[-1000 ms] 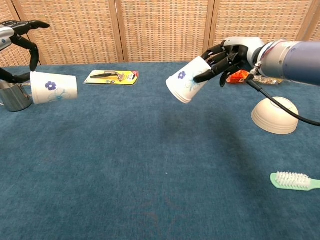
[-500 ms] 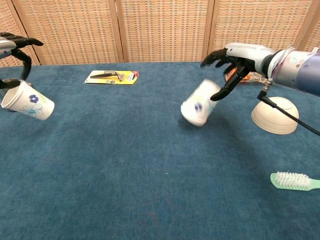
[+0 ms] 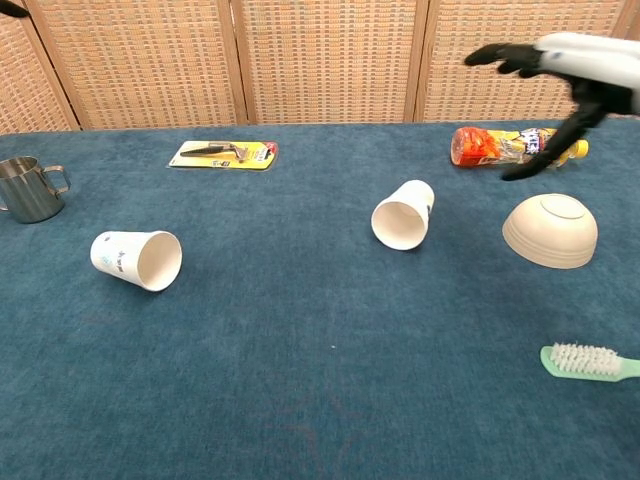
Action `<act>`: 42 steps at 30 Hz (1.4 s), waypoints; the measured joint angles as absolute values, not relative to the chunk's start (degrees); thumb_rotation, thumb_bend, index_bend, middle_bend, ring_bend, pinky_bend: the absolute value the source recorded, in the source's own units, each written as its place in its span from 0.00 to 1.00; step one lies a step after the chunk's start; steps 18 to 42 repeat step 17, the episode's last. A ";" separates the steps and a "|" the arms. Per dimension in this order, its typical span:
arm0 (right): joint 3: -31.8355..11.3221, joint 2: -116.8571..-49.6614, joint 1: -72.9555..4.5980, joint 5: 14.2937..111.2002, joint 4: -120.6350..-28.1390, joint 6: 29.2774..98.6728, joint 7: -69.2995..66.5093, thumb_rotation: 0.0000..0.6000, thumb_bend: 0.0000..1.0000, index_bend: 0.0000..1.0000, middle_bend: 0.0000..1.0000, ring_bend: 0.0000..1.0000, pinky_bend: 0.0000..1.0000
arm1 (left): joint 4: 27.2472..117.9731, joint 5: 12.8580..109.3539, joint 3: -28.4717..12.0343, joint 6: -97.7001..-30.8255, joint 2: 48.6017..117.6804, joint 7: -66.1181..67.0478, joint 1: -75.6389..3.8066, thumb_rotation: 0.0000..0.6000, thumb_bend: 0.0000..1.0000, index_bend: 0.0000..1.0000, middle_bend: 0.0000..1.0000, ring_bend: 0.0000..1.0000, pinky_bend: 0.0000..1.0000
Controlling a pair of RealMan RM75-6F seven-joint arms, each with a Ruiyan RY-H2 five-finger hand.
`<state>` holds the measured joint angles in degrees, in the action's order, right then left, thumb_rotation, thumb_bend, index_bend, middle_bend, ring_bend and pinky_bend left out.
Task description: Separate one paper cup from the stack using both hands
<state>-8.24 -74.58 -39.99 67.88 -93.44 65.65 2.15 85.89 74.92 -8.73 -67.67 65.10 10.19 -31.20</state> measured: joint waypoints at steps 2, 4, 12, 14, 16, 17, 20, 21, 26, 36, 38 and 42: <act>-6.55 -73.32 -37.14 72.11 -93.52 69.59 1.36 1.00 0.01 0.06 0.00 0.00 0.00 | 88.92 74.35 -8.85 -70.26 63.97 9.02 -28.98 1.00 0.23 0.00 0.00 0.00 0.00; -4.89 -72.44 -34.26 75.88 -93.17 73.74 0.62 1.00 0.00 0.06 0.00 0.00 0.00 | 91.42 73.66 -8.74 -72.66 63.44 7.60 -26.53 1.00 0.20 0.00 0.00 0.00 0.00; 2.65 -69.13 -22.37 85.06 -92.13 86.44 2.63 1.00 0.00 0.00 0.00 0.00 0.00 | 97.58 72.77 -6.20 -83.44 65.49 5.53 -17.43 1.00 0.18 0.00 0.00 0.00 0.00; 3.65 -68.06 -20.83 85.45 -92.92 87.11 3.70 1.00 0.00 0.00 0.00 0.00 0.00 | 99.54 72.97 -5.17 -85.55 66.22 6.50 -15.30 1.00 0.17 0.00 0.00 0.00 0.00; 4.16 -67.63 -19.34 85.82 -93.71 88.22 4.34 1.00 0.00 0.00 0.00 0.00 0.00 | 101.22 73.95 -3.92 -86.99 66.50 7.69 -13.76 1.00 0.17 0.00 0.00 0.00 0.00; 4.38 -67.55 -18.62 86.10 -93.92 88.96 4.57 1.00 0.00 0.00 0.00 0.00 0.00 | 101.67 74.62 -3.50 -87.59 66.57 8.21 -13.34 1.00 0.17 0.00 0.00 0.00 0.00; 4.38 -67.55 -18.62 86.10 -93.92 88.96 4.57 1.00 0.00 0.00 0.00 0.00 0.00 | 101.67 74.62 -3.50 -87.59 66.57 8.21 -13.34 1.00 0.17 0.00 0.00 0.00 0.00; 4.38 -67.55 -18.62 86.10 -93.92 88.96 4.57 1.00 0.00 0.00 0.00 0.00 0.00 | 101.67 74.62 -3.50 -87.59 66.57 8.21 -13.34 1.00 0.17 0.00 0.00 0.00 0.00; 4.38 -67.55 -18.62 86.10 -93.92 88.96 4.57 1.00 0.00 0.00 0.00 0.00 0.00 | 101.67 74.62 -3.50 -87.59 66.57 8.21 -13.34 1.00 0.17 0.00 0.00 0.00 0.00; 4.38 -67.55 -18.62 86.10 -93.92 88.96 4.57 1.00 0.00 0.00 0.00 0.00 0.00 | 101.67 74.62 -3.50 -87.59 66.57 8.21 -13.34 1.00 0.17 0.00 0.00 0.00 0.00; 4.38 -67.55 -18.62 86.10 -93.92 88.96 4.57 1.00 0.00 0.00 0.00 0.00 0.00 | 101.67 74.62 -3.50 -87.59 66.57 8.21 -13.34 1.00 0.17 0.00 0.00 0.00 0.00; 4.38 -67.55 -18.62 86.10 -93.92 88.96 4.57 1.00 0.00 0.00 0.00 0.00 0.00 | 101.67 74.62 -3.50 -87.59 66.57 8.21 -13.34 1.00 0.17 0.00 0.00 0.00 0.00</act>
